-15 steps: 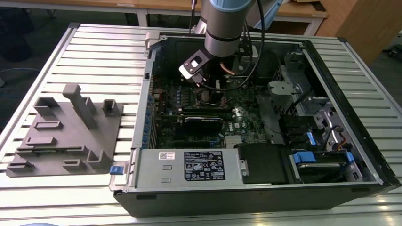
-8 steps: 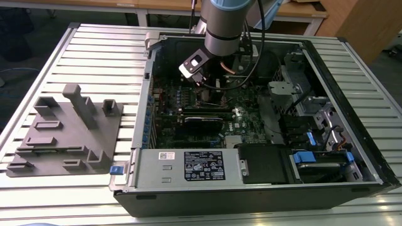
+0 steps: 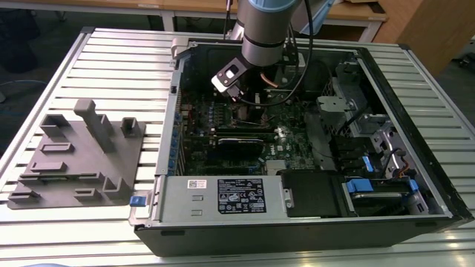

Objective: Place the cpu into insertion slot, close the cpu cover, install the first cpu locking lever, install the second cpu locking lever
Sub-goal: 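Place the cpu into insertion slot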

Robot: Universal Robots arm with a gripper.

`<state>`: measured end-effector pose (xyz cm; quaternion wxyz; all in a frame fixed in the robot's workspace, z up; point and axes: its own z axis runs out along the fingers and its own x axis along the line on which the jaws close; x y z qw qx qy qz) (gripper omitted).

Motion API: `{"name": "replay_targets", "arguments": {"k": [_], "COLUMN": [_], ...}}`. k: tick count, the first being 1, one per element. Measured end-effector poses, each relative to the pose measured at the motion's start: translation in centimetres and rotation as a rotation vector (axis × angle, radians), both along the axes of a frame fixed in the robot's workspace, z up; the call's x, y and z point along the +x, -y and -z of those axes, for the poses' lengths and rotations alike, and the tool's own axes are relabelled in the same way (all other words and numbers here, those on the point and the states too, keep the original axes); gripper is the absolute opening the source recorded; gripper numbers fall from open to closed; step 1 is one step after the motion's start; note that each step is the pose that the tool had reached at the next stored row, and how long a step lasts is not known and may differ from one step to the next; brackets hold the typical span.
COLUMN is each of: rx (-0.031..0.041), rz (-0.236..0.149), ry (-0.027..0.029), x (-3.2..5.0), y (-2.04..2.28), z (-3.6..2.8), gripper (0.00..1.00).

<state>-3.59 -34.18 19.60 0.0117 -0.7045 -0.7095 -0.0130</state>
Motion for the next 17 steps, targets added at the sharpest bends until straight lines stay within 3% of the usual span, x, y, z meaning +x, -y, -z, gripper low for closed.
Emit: {"name": "replay_targets", "arguments": {"k": [6,13,17], "rx": [-0.0015,-0.0115,-0.0124], "rz": [0.003,0.005,0.006], "ry": [-0.0002,-0.0001,-0.0002], "x": [0.0,0.0,0.01], "y": [0.0,0.01,0.0], "z": [0.13,0.13,0.14], "gripper": [0.54,0.54,0.54]}}
